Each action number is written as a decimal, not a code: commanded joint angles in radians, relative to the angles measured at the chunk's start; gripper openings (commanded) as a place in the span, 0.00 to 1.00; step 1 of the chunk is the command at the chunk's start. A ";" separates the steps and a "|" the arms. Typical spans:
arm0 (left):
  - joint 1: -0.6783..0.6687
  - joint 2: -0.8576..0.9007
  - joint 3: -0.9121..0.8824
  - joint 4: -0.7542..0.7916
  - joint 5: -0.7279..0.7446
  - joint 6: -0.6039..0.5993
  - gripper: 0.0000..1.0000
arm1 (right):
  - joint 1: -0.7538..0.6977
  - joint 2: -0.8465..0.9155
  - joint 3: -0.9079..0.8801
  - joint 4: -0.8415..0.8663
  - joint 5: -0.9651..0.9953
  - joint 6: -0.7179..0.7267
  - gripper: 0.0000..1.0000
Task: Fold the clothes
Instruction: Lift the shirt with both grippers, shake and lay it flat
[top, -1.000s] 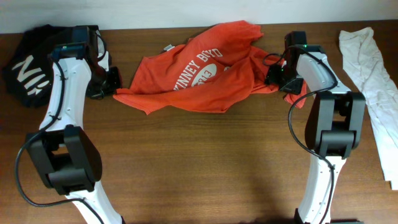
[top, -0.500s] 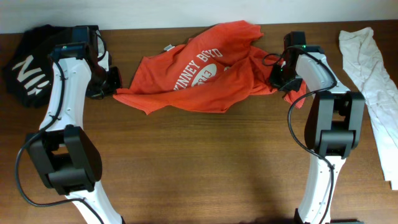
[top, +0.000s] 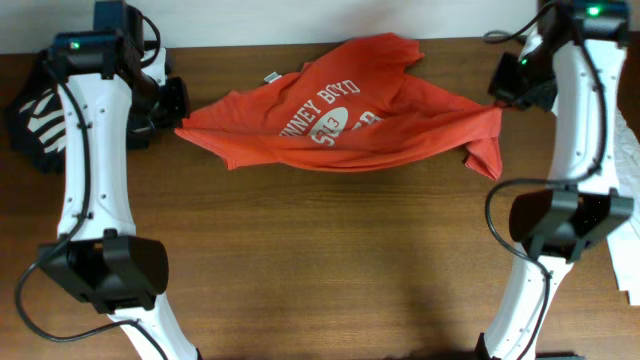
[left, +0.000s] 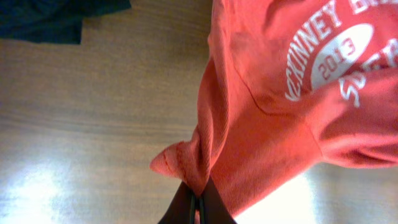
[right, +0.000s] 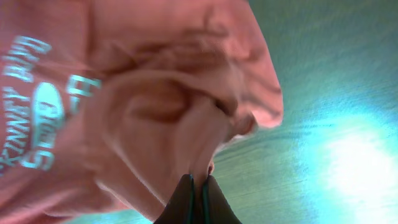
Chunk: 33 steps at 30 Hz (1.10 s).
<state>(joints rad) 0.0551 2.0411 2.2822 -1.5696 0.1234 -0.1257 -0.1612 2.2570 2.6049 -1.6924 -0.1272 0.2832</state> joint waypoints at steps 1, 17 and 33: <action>-0.013 -0.077 0.082 -0.060 0.003 -0.019 0.01 | 0.005 -0.103 0.024 -0.006 -0.016 -0.032 0.04; -0.016 -0.704 0.179 -0.057 -0.041 -0.046 0.01 | 0.003 -0.668 0.023 -0.006 -0.015 -0.032 0.04; -0.016 -0.484 0.467 0.158 -0.104 -0.038 0.01 | 0.003 -0.678 0.023 0.071 0.137 0.040 0.07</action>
<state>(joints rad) 0.0387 1.3796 2.7674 -1.4258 0.0521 -0.1623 -0.1612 1.4765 2.6312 -1.6386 -0.0174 0.2958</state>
